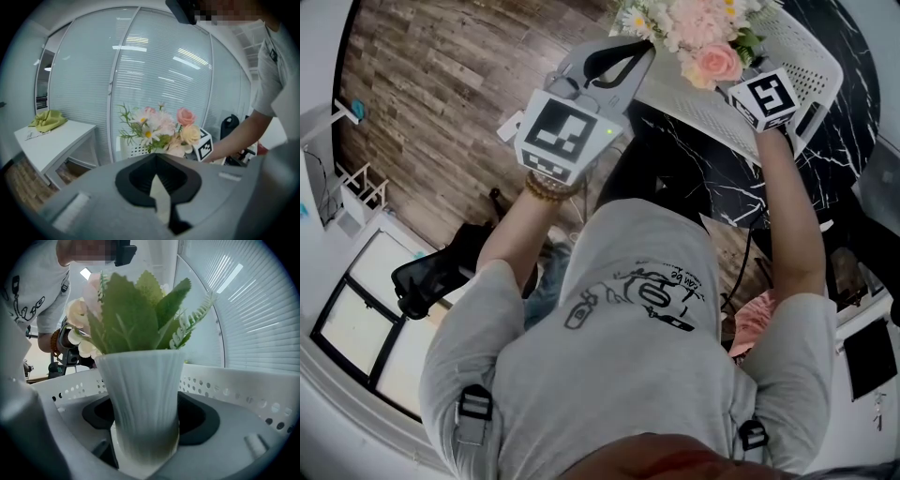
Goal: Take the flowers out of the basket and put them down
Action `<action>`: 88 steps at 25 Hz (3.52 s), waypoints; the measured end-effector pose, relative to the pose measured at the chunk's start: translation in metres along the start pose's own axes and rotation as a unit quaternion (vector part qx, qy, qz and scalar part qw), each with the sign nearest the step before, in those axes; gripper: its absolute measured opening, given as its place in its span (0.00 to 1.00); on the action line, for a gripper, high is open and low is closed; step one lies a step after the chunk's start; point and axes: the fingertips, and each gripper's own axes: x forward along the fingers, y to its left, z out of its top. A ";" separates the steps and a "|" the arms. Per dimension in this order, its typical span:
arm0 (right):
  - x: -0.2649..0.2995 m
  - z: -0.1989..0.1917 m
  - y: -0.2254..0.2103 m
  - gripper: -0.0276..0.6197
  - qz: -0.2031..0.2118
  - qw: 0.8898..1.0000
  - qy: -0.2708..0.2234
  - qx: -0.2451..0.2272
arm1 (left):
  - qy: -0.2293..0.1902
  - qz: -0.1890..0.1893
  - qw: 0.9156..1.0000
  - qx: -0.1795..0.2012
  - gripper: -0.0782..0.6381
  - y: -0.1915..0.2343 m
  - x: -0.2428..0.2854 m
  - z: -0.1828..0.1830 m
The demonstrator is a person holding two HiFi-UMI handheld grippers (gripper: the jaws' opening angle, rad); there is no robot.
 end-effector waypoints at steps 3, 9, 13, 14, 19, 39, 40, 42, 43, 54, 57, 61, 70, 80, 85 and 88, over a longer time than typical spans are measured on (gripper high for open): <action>0.000 -0.001 0.003 0.63 0.004 1.000 -0.001 -0.002 | 0.001 -0.002 1.000 -0.001 0.11 -0.002 0.001 -0.001; -0.001 -0.001 0.003 0.62 0.005 1.000 0.001 -0.001 | 0.001 -0.003 1.000 0.001 0.11 -0.005 0.000 0.001; -0.001 0.001 0.005 0.62 0.009 1.000 -0.001 -0.006 | 0.000 -0.002 1.000 0.002 0.11 -0.005 0.001 0.004; -0.002 0.001 0.005 0.62 0.010 1.000 -0.003 -0.009 | 0.000 -0.002 1.000 0.003 0.11 -0.006 0.002 0.004; -0.008 0.008 0.006 0.61 0.011 1.000 -0.018 -0.007 | -0.005 -0.002 1.000 0.009 0.11 -0.010 0.002 0.012; -0.055 0.097 0.002 0.60 0.000 0.997 -0.076 -0.024 | -0.045 -0.005 0.998 0.046 0.11 -0.045 -0.012 0.077; -0.058 0.103 0.003 0.60 0.000 0.997 -0.078 -0.026 | -0.049 -0.003 0.998 0.048 0.11 -0.047 -0.013 0.081; -0.066 0.116 0.005 0.60 0.000 0.996 -0.084 -0.028 | -0.058 0.005 0.997 0.050 0.11 -0.050 -0.016 0.090; -0.070 0.122 0.007 0.60 0.000 0.996 -0.086 -0.030 | -0.063 0.008 0.997 0.051 0.11 -0.052 -0.017 0.094; -0.118 0.171 0.022 0.60 -0.003 0.994 -0.097 -0.047 | -0.114 0.008 0.991 0.072 0.11 -0.093 -0.025 0.151; -0.126 0.183 0.025 0.60 -0.008 0.994 -0.094 -0.053 | -0.124 0.002 0.989 0.076 0.11 -0.101 -0.032 0.163; -0.147 0.186 0.025 0.60 -0.016 0.994 -0.090 -0.057 | -0.133 -0.006 0.988 0.076 0.11 -0.120 -0.027 0.171; -0.182 0.196 0.030 0.60 -0.045 0.993 -0.089 -0.063 | -0.147 -0.039 0.984 0.090 0.11 -0.151 -0.026 0.191; -0.252 0.187 0.036 0.60 -0.098 0.991 -0.075 -0.055 | -0.153 -0.101 0.977 0.109 0.11 -0.219 -0.009 0.203; -0.286 0.185 0.041 0.60 -0.130 0.987 -0.075 -0.055 | -0.158 -0.134 0.971 0.118 0.11 -0.253 -0.004 0.210; -0.308 0.182 0.044 0.60 -0.147 0.985 -0.075 -0.054 | -0.159 -0.154 0.967 0.124 0.11 -0.275 0.000 0.213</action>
